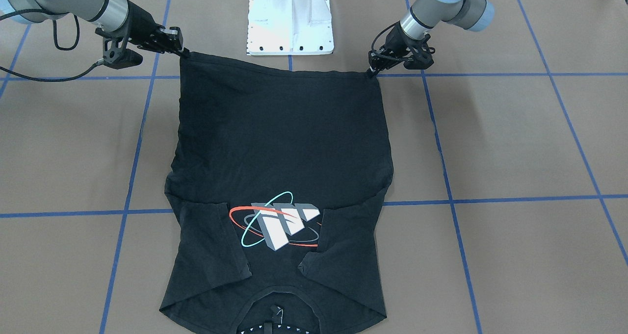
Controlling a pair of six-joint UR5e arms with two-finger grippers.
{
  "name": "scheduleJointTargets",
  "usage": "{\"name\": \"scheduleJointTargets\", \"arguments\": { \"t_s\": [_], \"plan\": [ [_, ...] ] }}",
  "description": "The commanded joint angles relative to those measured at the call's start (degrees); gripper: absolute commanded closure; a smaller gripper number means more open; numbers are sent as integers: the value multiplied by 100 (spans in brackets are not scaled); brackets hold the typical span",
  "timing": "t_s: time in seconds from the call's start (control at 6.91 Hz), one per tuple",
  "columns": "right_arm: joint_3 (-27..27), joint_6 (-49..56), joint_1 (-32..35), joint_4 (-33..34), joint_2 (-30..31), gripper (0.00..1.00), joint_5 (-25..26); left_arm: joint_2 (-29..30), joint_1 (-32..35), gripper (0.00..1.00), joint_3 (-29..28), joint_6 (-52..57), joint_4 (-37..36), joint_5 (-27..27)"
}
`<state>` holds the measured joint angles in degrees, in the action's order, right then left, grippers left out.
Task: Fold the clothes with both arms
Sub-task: 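Lift both hem corners with both grippers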
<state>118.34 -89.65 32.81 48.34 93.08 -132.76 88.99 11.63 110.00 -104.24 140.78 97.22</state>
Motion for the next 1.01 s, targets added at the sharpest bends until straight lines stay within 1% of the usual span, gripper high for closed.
{"name": "scheduleJointTargets", "arguments": {
  "t_s": [0.0,0.14,0.29,0.43,0.58,0.72,0.87],
  "plan": [
    [13,0,128,0,0,100,-196,-101,76,100,614,9,-103,60],
    [40,0,285,0,17,100,-537,-371,76,100,1028,18,-103,87],
    [57,0,322,-9,87,100,-836,-774,85,100,1571,44,-94,383],
    [92,-9,348,-78,131,100,-1205,-1065,77,100,1959,44,-94,464],
    [101,-9,357,-79,271,100,-1852,-1121,33,100,2111,44,-94,882],
    [136,-26,366,-210,481,100,-2277,-1121,-11,100,2130,44,-94,1426],
    [119,-113,340,-950,1005,100,-2316,-1121,-81,100,2200,44,-94,1797]
  ]
}}
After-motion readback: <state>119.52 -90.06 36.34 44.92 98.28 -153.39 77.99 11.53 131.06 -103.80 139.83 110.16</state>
